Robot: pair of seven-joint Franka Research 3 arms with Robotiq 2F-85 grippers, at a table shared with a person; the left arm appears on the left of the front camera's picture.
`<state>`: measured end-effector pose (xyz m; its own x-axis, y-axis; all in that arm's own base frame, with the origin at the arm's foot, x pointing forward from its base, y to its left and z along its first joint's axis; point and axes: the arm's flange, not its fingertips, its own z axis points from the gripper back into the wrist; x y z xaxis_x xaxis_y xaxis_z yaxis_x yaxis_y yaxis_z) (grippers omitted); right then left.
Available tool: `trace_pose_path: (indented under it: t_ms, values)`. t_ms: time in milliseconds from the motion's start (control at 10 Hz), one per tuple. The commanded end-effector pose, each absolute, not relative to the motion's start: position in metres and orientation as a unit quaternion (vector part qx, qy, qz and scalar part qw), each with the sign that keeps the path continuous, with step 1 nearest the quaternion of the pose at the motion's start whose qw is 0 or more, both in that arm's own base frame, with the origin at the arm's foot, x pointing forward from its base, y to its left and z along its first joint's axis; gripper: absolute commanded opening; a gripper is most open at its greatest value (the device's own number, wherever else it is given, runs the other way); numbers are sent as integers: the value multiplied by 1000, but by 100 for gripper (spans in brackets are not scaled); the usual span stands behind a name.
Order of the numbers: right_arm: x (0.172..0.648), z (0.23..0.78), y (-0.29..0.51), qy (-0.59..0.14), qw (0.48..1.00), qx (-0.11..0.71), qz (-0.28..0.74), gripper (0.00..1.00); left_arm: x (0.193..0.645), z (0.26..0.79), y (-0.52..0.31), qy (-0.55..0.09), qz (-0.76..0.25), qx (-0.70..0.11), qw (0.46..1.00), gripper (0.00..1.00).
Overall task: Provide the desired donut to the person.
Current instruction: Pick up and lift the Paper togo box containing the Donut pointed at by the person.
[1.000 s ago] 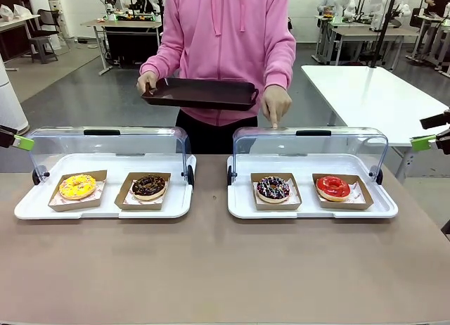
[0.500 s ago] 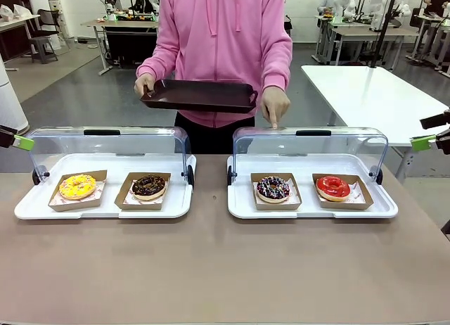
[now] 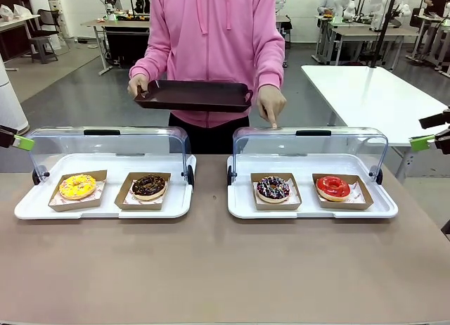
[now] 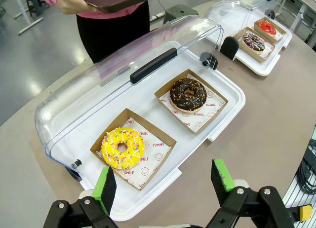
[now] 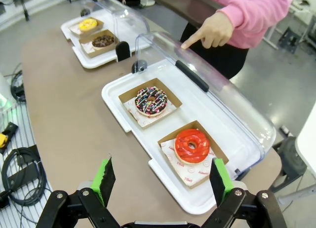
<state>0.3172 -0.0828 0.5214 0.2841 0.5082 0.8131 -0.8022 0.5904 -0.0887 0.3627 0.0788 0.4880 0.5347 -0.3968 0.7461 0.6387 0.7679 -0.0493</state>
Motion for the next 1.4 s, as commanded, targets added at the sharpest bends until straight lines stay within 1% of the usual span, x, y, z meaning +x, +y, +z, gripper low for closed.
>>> trace_pose_path:
  t_ms: [0, 200, 300, 500, 700, 800, 900, 1000, 1300]
  values:
    - [335, 530, -47, -404, 779, 151, 455, 100, 363, 488, 79, -379, -300, -164, 860, 100]
    - [353, 531, 30, -352, 788, 90, 497, 100, 363, 488, 79, -379, -300, -164, 860, 100]
    - [366, 519, 73, -329, 797, 53, 504, 100, 363, 488, 79, -379, -300, -164, 860, 100]
    - [384, 473, 145, -294, 794, -20, 531, 100, 363, 488, 79, -379, -300, -164, 860, 100]
    - [387, 418, 177, -250, 784, -104, 558, 100, 363, 488, 79, -379, -300, -164, 860, 100]
    - [388, 412, 177, -256, 785, -105, 555, 100, 363, 488, 79, -379, -300, -164, 860, 100]
    - [386, 420, 169, -288, 784, -89, 542, 100, 363, 488, 79, -379, -300, -164, 860, 100]
    - [383, 416, 179, -268, 771, -66, 575, 100, 363, 488, 79, -379, -300, -164, 860, 100]
    - [383, 416, 179, -268, 771, -66, 575, 100, 363, 488, 79, -379, -300, -164, 860, 100]
